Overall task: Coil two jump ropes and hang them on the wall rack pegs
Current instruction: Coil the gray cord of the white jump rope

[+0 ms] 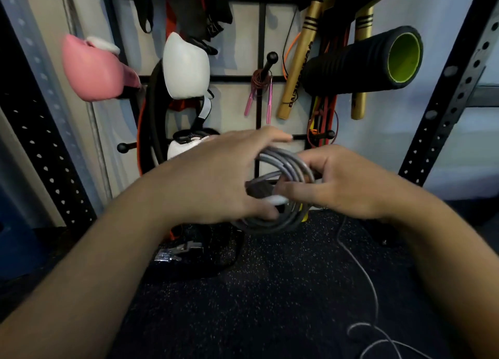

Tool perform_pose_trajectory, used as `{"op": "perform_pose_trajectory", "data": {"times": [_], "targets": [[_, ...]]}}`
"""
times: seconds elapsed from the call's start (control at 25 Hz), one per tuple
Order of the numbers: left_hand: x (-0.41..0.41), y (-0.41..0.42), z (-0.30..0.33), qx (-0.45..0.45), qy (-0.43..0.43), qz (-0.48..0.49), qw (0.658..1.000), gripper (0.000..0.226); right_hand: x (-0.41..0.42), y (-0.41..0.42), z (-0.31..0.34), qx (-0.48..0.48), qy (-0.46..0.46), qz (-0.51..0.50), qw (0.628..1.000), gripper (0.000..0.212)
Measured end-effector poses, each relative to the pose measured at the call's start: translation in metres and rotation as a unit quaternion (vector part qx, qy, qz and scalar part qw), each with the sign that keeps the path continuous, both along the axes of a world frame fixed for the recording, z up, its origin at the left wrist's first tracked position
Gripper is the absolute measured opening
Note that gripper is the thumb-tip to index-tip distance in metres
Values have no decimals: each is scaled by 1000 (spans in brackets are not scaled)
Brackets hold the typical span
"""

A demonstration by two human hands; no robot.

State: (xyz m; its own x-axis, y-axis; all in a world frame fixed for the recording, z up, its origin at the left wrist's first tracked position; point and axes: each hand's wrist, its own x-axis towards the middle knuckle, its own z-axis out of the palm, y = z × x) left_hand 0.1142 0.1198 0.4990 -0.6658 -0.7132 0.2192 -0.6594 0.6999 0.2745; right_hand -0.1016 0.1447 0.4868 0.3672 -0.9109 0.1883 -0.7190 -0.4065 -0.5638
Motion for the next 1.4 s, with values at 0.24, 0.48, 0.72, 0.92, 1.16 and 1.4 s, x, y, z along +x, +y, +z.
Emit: {"op": "perform_pose_trajectory", "data": {"times": [0.24,0.48,0.72,0.92,1.16,1.4], "targets": [[-20,-3,-14,127,38,16,991,60,10,5,-5,29,14,8,999,22],[-13,-6,-14,209,58,-11,976,37,10,3,-6,74,-87,13,993,48],[0,-7,-13,262,91,-26,960,27,18,5,-8,46,-123,26,991,47],[0,-12,-17,223,106,-37,968,21,20,7,-10,-22,-101,-13,995,45],[7,-17,-23,213,214,-72,951,25,4,2,-9,50,-290,-14,956,46],[-2,-23,-25,254,592,-60,762,31,-6,-6,-20,108,-392,2,914,82]]}}
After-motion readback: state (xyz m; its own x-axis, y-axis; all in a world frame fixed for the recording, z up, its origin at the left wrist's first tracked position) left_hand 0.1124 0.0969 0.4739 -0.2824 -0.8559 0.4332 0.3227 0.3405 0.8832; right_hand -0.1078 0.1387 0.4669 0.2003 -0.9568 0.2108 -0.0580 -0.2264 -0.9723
